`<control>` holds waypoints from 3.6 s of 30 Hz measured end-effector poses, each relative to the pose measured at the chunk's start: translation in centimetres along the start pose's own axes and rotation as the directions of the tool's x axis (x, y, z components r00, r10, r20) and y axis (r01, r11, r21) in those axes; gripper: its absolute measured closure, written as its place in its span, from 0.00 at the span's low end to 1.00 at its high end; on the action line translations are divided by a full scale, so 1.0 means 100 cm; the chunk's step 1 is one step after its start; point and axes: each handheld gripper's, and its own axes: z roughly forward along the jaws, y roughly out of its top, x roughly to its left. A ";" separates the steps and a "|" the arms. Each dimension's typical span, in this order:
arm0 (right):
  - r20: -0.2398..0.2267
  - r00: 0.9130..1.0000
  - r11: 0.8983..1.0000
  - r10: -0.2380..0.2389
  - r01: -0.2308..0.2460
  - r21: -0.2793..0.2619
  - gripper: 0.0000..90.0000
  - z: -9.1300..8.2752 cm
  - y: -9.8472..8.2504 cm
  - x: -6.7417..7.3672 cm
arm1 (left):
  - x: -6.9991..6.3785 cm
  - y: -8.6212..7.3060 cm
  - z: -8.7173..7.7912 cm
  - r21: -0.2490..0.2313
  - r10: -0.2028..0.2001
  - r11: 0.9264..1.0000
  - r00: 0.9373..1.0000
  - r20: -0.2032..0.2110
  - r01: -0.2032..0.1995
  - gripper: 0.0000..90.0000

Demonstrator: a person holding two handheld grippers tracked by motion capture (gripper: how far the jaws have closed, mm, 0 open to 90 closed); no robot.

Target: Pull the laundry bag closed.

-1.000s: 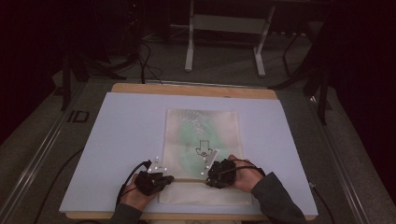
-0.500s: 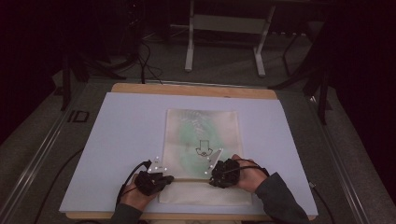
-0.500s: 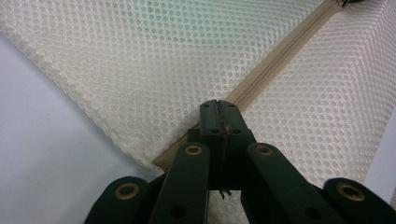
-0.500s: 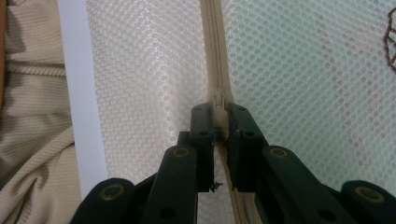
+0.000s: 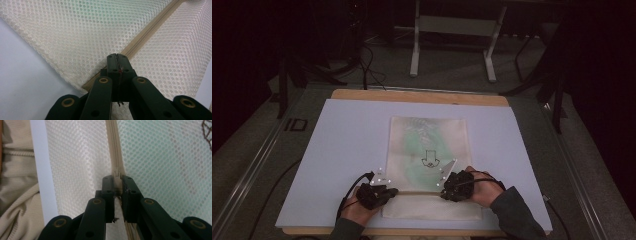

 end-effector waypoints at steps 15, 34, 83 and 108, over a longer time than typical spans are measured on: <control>0.001 1.000 1.000 0.024 -0.024 -0.017 0.91 -0.005 -0.009 -0.002 | 0.000 0.000 0.000 0.001 0.000 1.000 1.000 0.000 0.000 0.99; 0.013 0.999 0.998 0.049 -0.048 -0.038 0.91 -0.009 -0.021 -0.004 | 0.000 0.000 0.000 0.001 0.001 1.000 1.000 -0.003 -0.001 0.99; 0.021 0.992 0.989 0.127 -0.125 -0.082 0.91 -0.020 -0.059 -0.007 | 0.000 0.000 0.000 0.003 -0.006 1.000 1.000 0.000 0.006 0.99; 0.007 0.979 0.973 0.202 -0.200 -0.119 0.91 -0.022 -0.090 -0.011 | 0.000 0.000 0.000 0.005 -0.007 1.000 1.000 -0.001 0.007 0.99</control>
